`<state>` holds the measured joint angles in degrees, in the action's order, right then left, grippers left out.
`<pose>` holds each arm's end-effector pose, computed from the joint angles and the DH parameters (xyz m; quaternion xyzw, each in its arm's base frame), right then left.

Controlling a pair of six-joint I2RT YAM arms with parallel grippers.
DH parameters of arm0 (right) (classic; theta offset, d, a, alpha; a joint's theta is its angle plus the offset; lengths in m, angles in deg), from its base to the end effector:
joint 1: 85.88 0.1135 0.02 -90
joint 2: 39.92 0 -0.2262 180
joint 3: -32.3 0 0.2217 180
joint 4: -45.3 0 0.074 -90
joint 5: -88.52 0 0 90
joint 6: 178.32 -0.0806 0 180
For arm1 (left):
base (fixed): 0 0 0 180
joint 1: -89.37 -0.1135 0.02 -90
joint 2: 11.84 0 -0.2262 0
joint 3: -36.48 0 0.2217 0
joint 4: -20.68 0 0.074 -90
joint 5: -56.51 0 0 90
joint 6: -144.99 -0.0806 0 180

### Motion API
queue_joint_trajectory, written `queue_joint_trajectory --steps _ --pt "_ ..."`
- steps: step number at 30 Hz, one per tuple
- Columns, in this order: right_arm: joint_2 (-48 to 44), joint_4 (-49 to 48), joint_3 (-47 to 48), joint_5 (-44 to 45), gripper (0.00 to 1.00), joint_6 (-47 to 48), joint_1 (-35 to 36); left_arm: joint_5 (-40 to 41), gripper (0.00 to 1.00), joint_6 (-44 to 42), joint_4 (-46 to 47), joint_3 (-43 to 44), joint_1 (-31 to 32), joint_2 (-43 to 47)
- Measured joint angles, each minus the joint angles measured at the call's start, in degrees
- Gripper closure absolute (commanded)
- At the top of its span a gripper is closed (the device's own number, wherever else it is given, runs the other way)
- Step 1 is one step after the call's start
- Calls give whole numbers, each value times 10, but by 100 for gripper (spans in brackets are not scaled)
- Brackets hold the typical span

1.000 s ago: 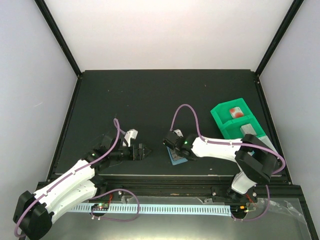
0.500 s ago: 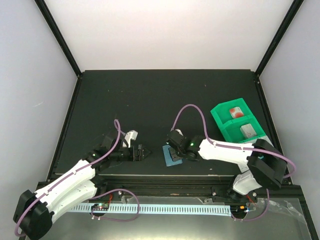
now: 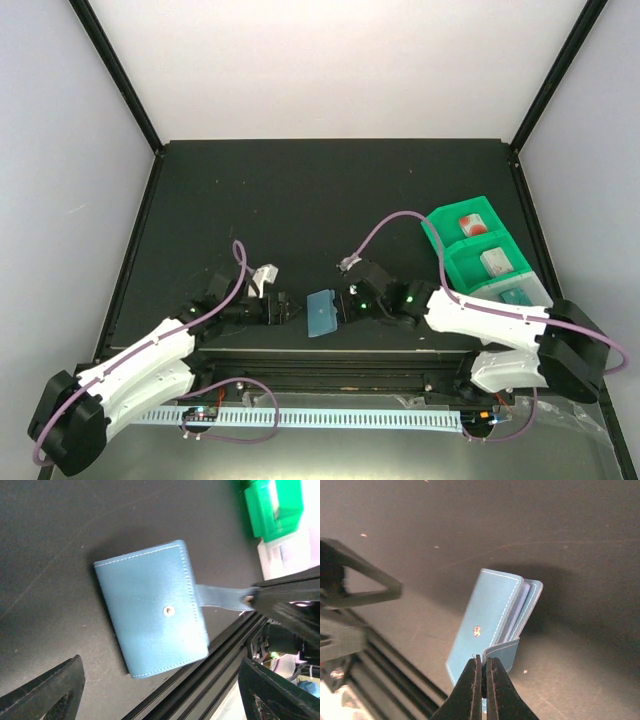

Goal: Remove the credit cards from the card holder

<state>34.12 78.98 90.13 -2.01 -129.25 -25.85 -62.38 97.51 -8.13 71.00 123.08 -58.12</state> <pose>0.1344 0.2345 0.1509 -0.1574 0.9261 0.2673 0.2149 0.1369 -0.1381 0.1378 0.0364 0.8851 -0.4282 0.1787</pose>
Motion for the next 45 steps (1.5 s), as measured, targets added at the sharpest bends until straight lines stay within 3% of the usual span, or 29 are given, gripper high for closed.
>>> queue_joint_trajectory --steps 8,20,29,38,42,45 --pt "-62 -106 -59 -68 99 -42 0 -13 10 -1 16 -11 0 -22" --pt "-53 -154 -63 -103 99 -57 0 -24 21 -3 40 -15 0 -47" --pt "-47 -141 -62 -89 99 -55 1 -24 42 -14 56 -15 0 -94" --pt "-68 -101 -81 -31 98 -48 0 -24 74 -20 63 -18 0 -115" --pt "-63 -84 -93 2 87 -39 0 -26 93 -17 66 -18 0 -114" --pt "-52 -73 -94 12 75 -36 0 -35 93 -16 72 -21 0 -113"
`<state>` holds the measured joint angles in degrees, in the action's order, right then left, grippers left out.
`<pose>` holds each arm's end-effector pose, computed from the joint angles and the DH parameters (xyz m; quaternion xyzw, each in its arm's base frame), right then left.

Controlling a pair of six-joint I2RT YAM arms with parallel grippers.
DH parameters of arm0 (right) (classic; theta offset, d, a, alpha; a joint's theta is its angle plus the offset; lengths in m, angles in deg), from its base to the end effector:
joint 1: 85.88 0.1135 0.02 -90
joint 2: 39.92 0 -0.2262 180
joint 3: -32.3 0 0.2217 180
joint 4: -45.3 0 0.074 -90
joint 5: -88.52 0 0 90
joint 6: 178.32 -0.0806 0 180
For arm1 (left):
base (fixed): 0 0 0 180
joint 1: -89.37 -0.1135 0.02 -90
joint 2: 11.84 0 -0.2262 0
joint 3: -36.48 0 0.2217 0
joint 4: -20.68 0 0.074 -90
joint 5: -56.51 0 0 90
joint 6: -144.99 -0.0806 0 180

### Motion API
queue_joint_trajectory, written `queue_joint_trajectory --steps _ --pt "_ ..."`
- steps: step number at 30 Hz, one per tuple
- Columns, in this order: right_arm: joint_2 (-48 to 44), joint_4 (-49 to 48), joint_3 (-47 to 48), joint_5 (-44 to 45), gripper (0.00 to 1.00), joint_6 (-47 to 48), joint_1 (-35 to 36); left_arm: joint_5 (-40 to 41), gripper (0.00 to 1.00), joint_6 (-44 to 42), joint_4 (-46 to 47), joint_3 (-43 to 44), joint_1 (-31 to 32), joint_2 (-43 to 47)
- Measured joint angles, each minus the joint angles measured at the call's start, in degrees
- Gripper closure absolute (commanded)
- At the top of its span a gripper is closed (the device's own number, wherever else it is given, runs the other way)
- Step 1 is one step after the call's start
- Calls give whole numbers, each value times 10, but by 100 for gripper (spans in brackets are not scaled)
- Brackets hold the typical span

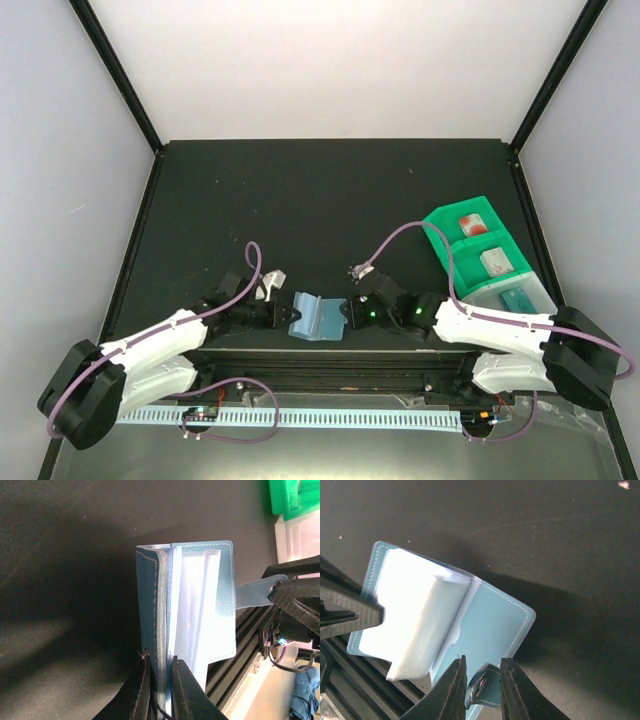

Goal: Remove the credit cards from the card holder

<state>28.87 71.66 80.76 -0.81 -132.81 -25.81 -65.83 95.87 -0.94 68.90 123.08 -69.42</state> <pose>0.1266 0.2180 0.1349 -0.1238 0.9211 0.2886 0.2301 0.1397 -0.1450 0.1066 0.0465 0.8976 -0.4203 0.1245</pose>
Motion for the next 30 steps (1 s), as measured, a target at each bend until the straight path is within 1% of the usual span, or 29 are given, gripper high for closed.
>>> queue_joint_trajectory --steps 2,4,5,7,10,12,17,20,23,26,30 --pt "2 8 0 5 68 0 0 -5 90 3 0 -3 0 6" --pt "2 16 0 7 65 2 0 -7 88 5 0 -4 0 13" --pt "2 21 1 7 64 2 0 -8 89 7 0 -4 0 17" --pt "2 31 6 7 63 2 0 -8 97 12 0 -4 0 25" --pt "2 40 17 3 60 2 0 -8 98 14 0 -4 0 32" --pt "2 40 24 -6 57 0 0 -5 98 14 -2 -4 0 36" --pt "1 39 35 -30 54 -13 0 11 93 13 -25 -4 0 48" --pt "1 38 43 -39 49 -20 0 21 87 12 -46 -2 0 55" --pt "-2 35 52 -45 44 -28 0 31 86 11 -65 -1 0 56" --pt "-17 31 53 -45 42 -39 0 37 86 10 -78 0 0 60" --pt "-26 3 50 -54 42 -50 0 36 76 11 -82 1 0 68"
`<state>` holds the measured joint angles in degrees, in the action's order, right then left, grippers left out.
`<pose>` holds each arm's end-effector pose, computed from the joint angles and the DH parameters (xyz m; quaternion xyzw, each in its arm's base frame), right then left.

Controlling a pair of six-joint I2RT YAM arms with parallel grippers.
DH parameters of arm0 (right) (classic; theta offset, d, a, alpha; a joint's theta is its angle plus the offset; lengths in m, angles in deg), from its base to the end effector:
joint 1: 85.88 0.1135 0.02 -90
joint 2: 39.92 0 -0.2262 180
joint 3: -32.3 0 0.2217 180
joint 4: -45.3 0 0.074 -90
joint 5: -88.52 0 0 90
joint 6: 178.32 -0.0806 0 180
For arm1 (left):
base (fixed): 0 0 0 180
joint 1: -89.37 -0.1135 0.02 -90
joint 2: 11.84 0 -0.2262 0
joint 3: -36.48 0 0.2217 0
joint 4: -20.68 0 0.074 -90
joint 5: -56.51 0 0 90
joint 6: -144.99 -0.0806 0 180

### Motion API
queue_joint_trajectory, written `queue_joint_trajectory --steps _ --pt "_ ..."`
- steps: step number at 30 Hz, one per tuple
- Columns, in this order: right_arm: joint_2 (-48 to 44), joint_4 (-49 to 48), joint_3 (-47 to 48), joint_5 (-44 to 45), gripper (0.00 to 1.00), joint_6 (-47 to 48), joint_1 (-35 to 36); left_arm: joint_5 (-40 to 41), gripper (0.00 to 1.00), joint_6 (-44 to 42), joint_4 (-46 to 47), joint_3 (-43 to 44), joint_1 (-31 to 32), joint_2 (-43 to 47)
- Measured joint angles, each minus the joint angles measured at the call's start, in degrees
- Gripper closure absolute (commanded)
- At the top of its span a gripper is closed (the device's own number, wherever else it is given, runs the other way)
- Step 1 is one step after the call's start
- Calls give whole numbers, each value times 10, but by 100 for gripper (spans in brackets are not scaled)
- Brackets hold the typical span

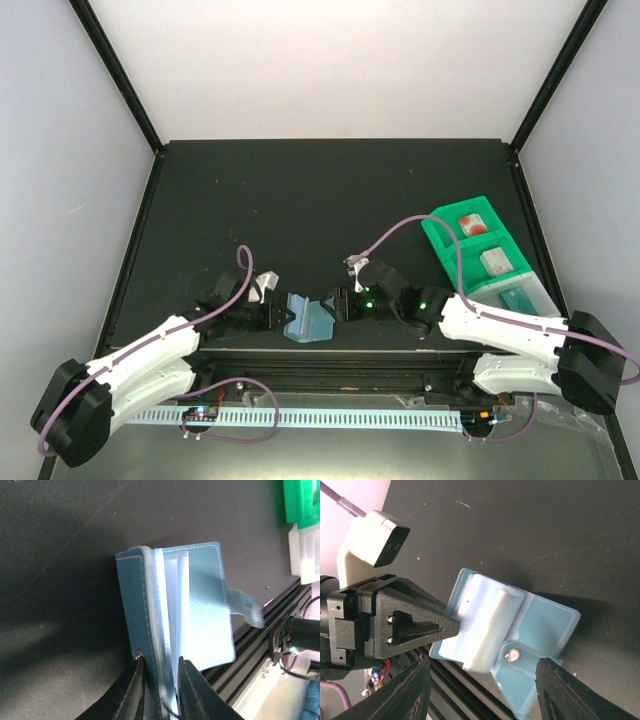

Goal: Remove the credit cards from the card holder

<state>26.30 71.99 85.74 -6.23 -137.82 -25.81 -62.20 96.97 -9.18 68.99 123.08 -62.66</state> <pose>0.1260 0.2322 0.1734 -0.1008 0.8981 0.3700 0.2153 0.1316 -0.1344 0.1114 0.0230 0.9090 -0.3951 0.1310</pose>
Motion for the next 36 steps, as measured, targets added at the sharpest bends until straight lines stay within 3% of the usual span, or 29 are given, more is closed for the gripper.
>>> queue_joint_trajectory --steps 2,5,11,14,18,25,29,36 --pt "8 -17 -1 -12 42 -4 1 0 79 1 0 0 0 6" --pt "40 -38 -1 -28 42 -5 3 -2 98 3 3 0 0 12" --pt "117 -69 -1 -56 43 -4 7 -14 98 2 10 0 0 0" --pt "148 -81 0 -66 42 -4 8 -17 89 2 10 0 0 -2" --pt "179 -95 0 -80 40 -4 9 -19 98 6 11 0 0 5" --pt "195 -120 -1 -95 32 -12 10 -19 99 13 12 -1 0 15" --pt "197 -131 -1 -98 22 -21 10 -18 98 22 21 -11 0 27" --pt "196 -136 -1 -97 22 -30 10 -6 98 31 20 -17 0 59"
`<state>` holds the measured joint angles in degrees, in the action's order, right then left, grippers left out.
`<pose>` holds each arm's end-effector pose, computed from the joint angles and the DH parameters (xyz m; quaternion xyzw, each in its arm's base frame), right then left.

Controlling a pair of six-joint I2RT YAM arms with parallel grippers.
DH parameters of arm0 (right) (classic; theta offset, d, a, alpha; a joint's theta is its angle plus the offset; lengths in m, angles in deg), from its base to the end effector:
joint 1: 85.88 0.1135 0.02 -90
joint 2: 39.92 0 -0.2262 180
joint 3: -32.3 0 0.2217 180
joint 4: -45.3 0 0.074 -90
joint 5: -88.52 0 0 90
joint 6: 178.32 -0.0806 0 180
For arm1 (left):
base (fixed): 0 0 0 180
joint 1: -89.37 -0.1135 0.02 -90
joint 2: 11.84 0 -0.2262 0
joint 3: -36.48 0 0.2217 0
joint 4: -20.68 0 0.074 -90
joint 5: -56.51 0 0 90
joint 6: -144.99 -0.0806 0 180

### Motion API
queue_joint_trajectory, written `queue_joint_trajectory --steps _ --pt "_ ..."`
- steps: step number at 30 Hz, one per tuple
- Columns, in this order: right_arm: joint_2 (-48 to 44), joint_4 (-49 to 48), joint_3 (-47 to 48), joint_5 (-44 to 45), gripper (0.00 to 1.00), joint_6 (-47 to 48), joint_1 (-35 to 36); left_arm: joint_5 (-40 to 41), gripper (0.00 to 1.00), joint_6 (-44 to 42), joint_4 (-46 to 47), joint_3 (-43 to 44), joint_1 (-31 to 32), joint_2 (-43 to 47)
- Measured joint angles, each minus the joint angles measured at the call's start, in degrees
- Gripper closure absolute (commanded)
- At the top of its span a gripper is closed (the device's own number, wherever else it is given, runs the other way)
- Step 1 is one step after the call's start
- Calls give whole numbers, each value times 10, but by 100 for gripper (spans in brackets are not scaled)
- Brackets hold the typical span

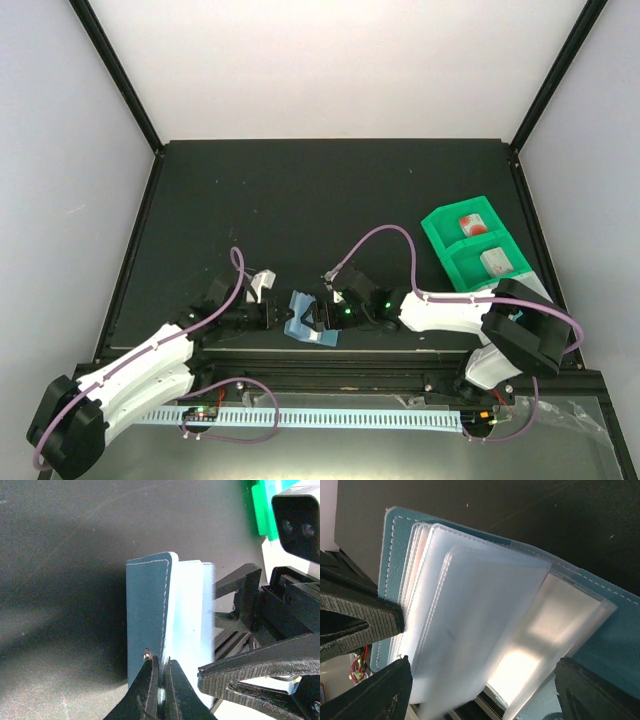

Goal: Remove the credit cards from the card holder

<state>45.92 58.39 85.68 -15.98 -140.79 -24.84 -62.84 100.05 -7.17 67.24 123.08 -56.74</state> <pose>0.1262 0.2697 0.1116 -0.1162 0.9122 0.3779 0.1080 0.1295 -0.1339 0.1225 0.0152 0.8896 -0.4286 0.1573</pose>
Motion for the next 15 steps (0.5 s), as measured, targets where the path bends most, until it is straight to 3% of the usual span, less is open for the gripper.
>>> queue_joint_trajectory --steps 7,12,15 --pt "0 -8 0 -7 29 -2 0 7 98 4 -1 -3 0 11" --pt "0 16 1 13 41 5 0 8 96 7 -1 -3 0 11" --pt "-1 46 2 41 40 11 0 8 95 7 0 -4 0 11"
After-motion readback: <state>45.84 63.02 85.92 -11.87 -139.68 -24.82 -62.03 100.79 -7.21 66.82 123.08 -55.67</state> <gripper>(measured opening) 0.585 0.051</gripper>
